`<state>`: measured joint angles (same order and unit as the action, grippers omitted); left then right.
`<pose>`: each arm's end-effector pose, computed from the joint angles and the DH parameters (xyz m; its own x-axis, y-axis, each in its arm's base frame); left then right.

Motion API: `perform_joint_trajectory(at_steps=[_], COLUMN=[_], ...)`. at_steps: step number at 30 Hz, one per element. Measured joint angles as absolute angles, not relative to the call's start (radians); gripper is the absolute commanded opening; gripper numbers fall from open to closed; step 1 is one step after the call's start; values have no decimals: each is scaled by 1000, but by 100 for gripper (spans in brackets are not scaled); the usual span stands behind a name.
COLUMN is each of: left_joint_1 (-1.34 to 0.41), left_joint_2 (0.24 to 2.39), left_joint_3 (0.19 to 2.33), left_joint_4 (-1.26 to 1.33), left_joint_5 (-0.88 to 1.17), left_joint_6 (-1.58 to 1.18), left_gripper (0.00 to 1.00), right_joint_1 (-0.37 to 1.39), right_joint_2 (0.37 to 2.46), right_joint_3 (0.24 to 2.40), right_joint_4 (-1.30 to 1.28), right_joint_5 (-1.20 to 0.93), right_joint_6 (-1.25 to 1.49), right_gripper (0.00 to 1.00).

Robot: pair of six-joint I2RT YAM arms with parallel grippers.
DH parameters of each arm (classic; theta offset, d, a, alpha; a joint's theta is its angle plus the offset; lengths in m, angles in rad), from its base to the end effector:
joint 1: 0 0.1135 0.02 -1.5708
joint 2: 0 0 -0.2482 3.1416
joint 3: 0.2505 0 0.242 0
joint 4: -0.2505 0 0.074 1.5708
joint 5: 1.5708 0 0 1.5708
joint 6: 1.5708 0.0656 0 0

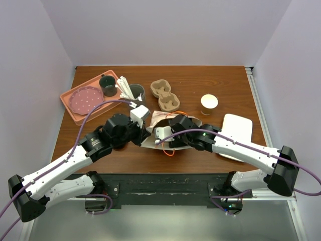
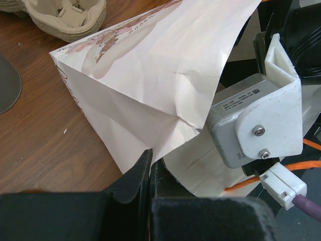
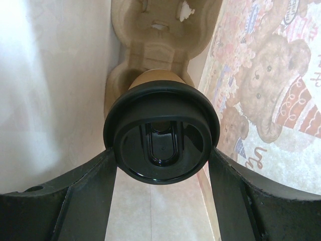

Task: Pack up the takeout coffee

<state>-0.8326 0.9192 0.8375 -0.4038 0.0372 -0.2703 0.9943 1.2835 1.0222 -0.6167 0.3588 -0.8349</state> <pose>0.1540 -0.1729 0.2864 -0.5059 0.1596 -0.8477 0.6498 0.7168 -0.2529 0.1709 0.2206 0.2447 0.2097 -0.9507 -0.2284 -0.7558 -0.0093 -0.6548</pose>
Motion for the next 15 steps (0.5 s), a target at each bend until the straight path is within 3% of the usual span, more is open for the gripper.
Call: perform_joint_trajectory(at_steps=[15], left_joint_1=[-833], left_joint_2=[920], left_joint_3=[838], left_joint_4=[-404], left_joint_5=[37], left_joint_6=[-269], left_gripper=[0], right_joint_1=[994], right_joint_2=[1291], right_joint_3=[1016], right_joint_4=[-613], right_joint_5=[376], right_joint_6=[-820], right_gripper=[0])
